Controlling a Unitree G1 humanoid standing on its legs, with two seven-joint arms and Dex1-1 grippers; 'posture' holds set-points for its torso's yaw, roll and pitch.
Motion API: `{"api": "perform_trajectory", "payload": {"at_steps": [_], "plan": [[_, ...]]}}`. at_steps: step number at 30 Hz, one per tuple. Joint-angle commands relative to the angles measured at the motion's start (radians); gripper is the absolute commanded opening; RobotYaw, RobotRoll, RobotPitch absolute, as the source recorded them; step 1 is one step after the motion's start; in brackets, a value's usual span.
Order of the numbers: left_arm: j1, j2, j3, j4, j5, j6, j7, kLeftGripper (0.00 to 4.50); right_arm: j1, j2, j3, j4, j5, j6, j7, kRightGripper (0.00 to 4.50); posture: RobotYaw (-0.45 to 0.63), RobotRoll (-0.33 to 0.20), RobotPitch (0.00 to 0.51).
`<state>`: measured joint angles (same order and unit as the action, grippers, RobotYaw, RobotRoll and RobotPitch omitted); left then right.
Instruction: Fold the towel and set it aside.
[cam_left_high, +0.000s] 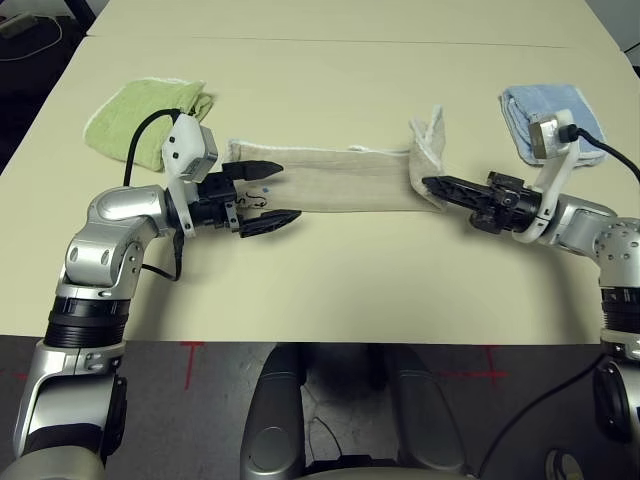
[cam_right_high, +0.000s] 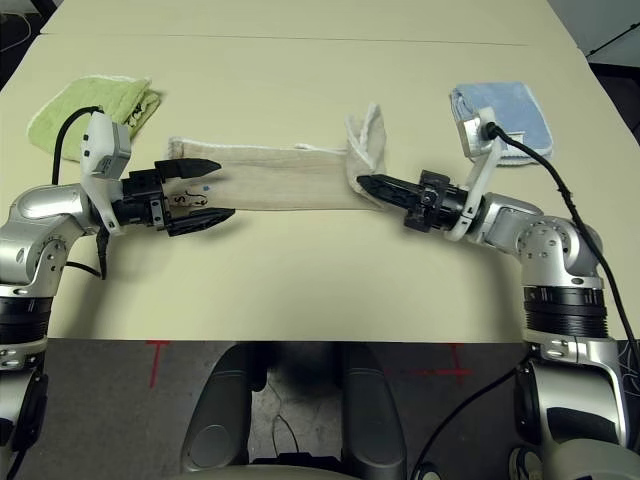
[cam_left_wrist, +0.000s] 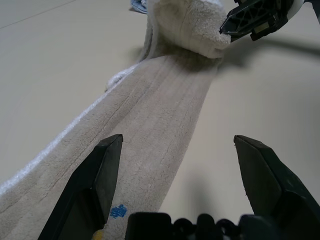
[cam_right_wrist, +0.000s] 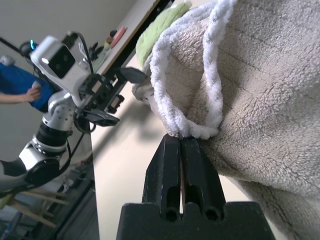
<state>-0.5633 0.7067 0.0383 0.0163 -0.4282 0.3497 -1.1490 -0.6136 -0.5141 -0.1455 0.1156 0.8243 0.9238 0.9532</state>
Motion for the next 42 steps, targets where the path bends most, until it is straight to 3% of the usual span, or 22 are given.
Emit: {"api": "perform_trajectory", "payload": {"at_steps": [1,8,12,21,28,37,42], "plan": [[0.003,-0.005,-0.007,-0.008,-0.003,0.002,0.0,4.5,-0.01,0.01,0.055,-0.023,-0.038,-0.013,0.001,0.04,0.03,0.0,0.27],[0.008,-0.005,-0.006,-0.022,-0.004,0.007,0.006,4.5,-0.018,0.033,0.121,-0.038,-0.1,0.003,-0.057,0.04,0.03,0.0,0.268],[0.009,-0.005,-0.007,-0.024,-0.003,0.009,0.009,4.5,-0.013,0.022,0.13,-0.061,-0.101,0.013,-0.047,1.11,0.03,0.0,0.267],[0.001,-0.004,-0.013,-0.009,0.003,0.004,0.007,4.5,-0.013,-0.08,0.056,-0.106,-0.036,-0.02,0.106,4.48,0.01,0.0,0.263],[-0.008,-0.014,-0.02,0.005,0.009,-0.007,0.009,4.5,-0.025,-0.086,0.004,-0.029,-0.1,-0.165,0.107,4.48,0.0,0.0,0.262],[0.005,-0.017,0.002,0.004,-0.003,0.007,0.03,4.5,-0.073,-0.047,0.017,0.363,-0.337,-0.87,0.33,4.48,0.02,0.0,0.276],[0.043,-0.006,0.027,-0.024,-0.011,0.031,0.061,4.5,-0.127,-0.03,0.026,0.562,-0.383,-1.081,0.477,4.48,0.06,0.0,0.288]]}}
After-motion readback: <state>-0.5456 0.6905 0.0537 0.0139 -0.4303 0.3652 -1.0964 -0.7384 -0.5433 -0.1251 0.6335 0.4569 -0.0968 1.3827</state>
